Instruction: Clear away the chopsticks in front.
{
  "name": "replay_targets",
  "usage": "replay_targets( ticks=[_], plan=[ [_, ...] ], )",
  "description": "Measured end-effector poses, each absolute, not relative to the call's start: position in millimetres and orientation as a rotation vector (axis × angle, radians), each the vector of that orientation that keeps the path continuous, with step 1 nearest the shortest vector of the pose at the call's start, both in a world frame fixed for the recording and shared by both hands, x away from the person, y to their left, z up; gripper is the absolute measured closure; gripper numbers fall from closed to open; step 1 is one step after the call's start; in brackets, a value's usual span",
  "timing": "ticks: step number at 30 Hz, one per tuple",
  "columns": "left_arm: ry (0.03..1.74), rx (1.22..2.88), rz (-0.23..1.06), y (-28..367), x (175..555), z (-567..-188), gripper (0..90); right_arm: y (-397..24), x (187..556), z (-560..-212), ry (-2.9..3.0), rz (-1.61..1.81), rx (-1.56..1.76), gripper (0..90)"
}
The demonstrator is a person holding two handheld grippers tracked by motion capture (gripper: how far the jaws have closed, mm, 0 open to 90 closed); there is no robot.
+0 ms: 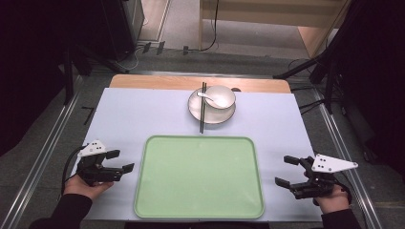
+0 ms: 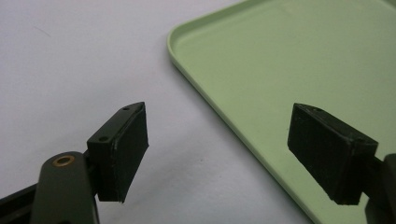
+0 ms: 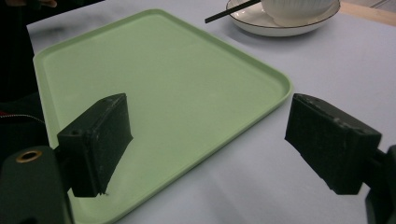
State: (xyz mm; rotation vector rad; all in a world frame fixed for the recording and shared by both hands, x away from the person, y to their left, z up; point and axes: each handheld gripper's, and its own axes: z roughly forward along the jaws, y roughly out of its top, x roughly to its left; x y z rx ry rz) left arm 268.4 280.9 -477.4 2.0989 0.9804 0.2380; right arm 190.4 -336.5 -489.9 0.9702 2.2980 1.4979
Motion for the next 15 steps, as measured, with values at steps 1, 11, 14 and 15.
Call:
replay_targets(
  ticks=[1,11,14,15],
  plan=[
    [0.973,2.098,0.222,281.0,268.0,-477.2,23.7,-336.7,190.3,-490.1,2.297,1.499,0.971,14.8],
    [0.96,2.092,0.214,281.5,267.3,-476.5,25.6,-337.1,189.7,-490.2,2.302,1.501,0.965,14.8],
    [0.947,2.086,0.192,281.6,266.7,-476.5,27.6,-337.3,189.7,-490.3,2.303,1.497,0.966,14.8],
    [0.944,2.094,0.198,281.3,266.4,-476.4,27.5,-337.3,189.6,-490.2,2.303,1.497,0.969,14.8]
  ],
)
